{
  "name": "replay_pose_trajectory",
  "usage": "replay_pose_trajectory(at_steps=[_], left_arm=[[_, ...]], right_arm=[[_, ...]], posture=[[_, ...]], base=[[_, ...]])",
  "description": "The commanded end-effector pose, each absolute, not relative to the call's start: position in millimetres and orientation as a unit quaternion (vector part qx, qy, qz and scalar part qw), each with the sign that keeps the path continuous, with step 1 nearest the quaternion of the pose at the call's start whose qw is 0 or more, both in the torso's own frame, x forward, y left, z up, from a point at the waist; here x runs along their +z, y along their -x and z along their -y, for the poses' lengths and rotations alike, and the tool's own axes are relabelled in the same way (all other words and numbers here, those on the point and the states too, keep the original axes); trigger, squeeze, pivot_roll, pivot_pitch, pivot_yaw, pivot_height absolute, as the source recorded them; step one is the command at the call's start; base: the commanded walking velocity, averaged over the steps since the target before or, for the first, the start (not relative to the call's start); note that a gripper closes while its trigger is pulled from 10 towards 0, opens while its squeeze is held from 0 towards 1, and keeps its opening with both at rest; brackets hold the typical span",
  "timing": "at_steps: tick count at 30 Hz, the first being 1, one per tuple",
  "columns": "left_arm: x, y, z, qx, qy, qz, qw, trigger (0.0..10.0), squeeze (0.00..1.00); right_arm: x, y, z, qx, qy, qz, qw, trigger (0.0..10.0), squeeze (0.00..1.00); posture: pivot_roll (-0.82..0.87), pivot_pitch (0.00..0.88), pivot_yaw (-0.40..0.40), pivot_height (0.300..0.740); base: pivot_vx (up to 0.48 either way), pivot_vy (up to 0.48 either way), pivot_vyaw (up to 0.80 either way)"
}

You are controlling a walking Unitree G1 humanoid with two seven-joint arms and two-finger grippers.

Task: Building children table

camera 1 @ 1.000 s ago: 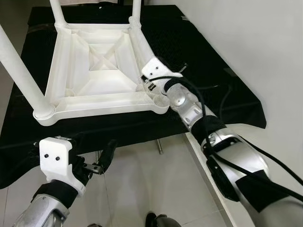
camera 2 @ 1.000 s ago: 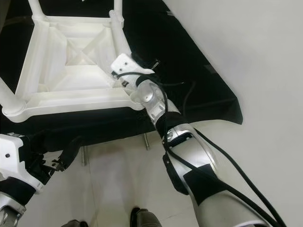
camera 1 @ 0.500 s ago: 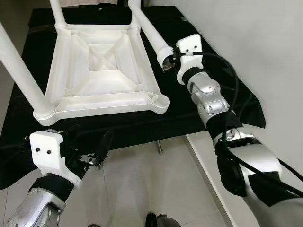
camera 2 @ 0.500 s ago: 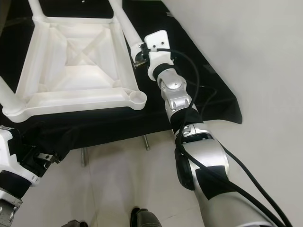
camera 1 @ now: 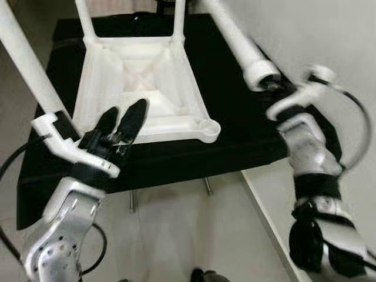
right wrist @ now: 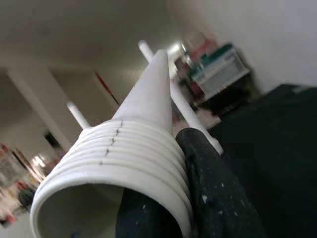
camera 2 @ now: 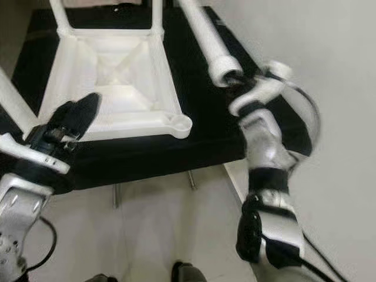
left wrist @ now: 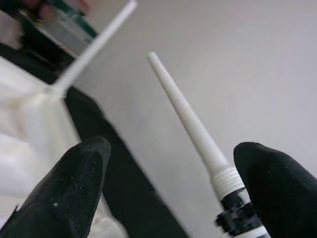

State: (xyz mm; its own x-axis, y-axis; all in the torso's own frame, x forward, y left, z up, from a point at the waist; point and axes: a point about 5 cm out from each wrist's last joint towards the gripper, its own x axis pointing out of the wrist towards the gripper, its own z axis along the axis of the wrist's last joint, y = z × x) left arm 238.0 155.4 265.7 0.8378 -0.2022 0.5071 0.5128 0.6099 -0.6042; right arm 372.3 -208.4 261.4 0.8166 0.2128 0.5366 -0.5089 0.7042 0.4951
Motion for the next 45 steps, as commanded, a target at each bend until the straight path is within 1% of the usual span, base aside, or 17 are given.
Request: replay_pose_trajectory(at_steps=[1,2,3,4,6,7,9,13,14,15,16,17,19,26,33,40,45], left_arm=[[268,-240,-154,-0.218,0.431,0.201,0.852,10.0,1.00],[268,-240,-154,-0.218,0.431,0.201,0.852,10.0,1.00],[274,-243,-153,-0.233,0.472,0.207,0.825,10.0,1.00],[274,-243,-153,-0.233,0.472,0.207,0.825,10.0,1.00],[279,-248,-152,-0.249,0.535,0.203,0.781,10.0,1.00],[279,-248,-152,-0.249,0.535,0.203,0.781,10.0,1.00],[283,-253,-150,-0.270,0.575,0.188,0.749,10.0,1.00],[286,-256,-150,-0.284,0.597,0.179,0.728,10.0,1.00],[288,-258,-152,-0.288,0.608,0.174,0.719,10.0,0.93],[288,-258,-152,-0.288,0.608,0.174,0.719,10.0,0.93],[290,-260,-153,-0.289,0.621,0.174,0.708,10.0,0.00],[292,-262,-155,-0.292,0.634,0.171,0.696,10.0,0.00],[294,-263,-156,-0.295,0.640,0.169,0.689,10.0,0.00],[299,-265,-158,-0.312,0.643,0.162,0.680,10.0,0.00],[310,-262,-162,-0.338,0.645,0.167,0.664,10.0,0.00],[313,-258,-159,-0.362,0.641,0.158,0.658,10.0,0.00],[316,-247,-148,-0.420,0.618,0.141,0.649,10.0,0.00]], right_arm=[[262,-362,209,0.220,-0.371,0.249,0.867,10.0,0.00],[262,-362,209,0.220,-0.371,0.249,0.867,10.0,0.00],[256,-350,204,0.272,-0.386,0.256,0.844,10.0,0.00],[256,-350,204,0.272,-0.386,0.256,0.844,10.0,0.00],[247,-332,185,0.369,-0.347,0.249,0.826,10.0,0.00],[247,-332,185,0.369,-0.347,0.249,0.826,10.0,0.00],[244,-317,167,0.454,-0.288,0.234,0.810,10.0,0.00],[245,-307,158,0.501,-0.266,0.224,0.792,10.0,0.00],[246,-301,155,0.515,-0.267,0.219,0.785,10.0,0.00],[246,-301,155,0.515,-0.267,0.219,0.785,10.0,0.00],[247,-296,154,0.526,-0.269,0.216,0.777,10.0,0.00],[247,-290,152,0.540,-0.271,0.211,0.768,10.0,0.00],[246,-285,149,0.551,-0.273,0.206,0.761,10.0,0.00],[237,-272,138,0.599,-0.240,0.177,0.743,10.0,0.00],[223,-267,142,0.613,-0.204,0.142,0.750,10.0,0.00],[207,-271,154,0.592,-0.187,0.113,0.775,10.0,0.00],[193,-270,154,0.602,-0.132,0.078,0.783,10.0,0.00]], posture=[[-0.11,0.103,-0.053,0.740],[-0.11,0.103,-0.053,0.740],[-0.12,0.096,-0.052,0.740],[-0.12,0.096,-0.052,0.740],[-0.11,0.089,-0.049,0.740],[-0.11,0.089,-0.049,0.740],[-0.11,0.083,-0.047,0.740],[-0.11,0.082,-0.047,0.740],[-0.11,0.080,-0.045,0.740],[-0.11,0.080,-0.045,0.740],[-0.11,0.080,-0.045,0.740],[-0.11,0.079,-0.041,0.740],[-0.11,0.079,-0.042,0.740],[-0.11,0.081,-0.039,0.740],[-0.12,0.084,-0.042,0.740],[-0.13,0.090,-0.042,0.740],[-0.13,0.090,-0.038,0.740]], base=[[0.000,0.000,0.00],[0.000,0.000,0.00],[0.000,0.000,0.00],[0.000,0.000,0.00],[0.000,0.000,0.00],[0.000,0.000,0.00],[0.000,0.000,0.00],[0.000,0.000,0.00],[0.000,0.000,0.00],[0.000,0.000,0.00],[0.000,0.000,0.00],[0.000,0.000,0.00],[0.000,0.000,0.00],[0.000,0.000,0.00],[0.000,0.000,0.00],[0.000,0.000,0.00],[0.000,0.000,0.00]])
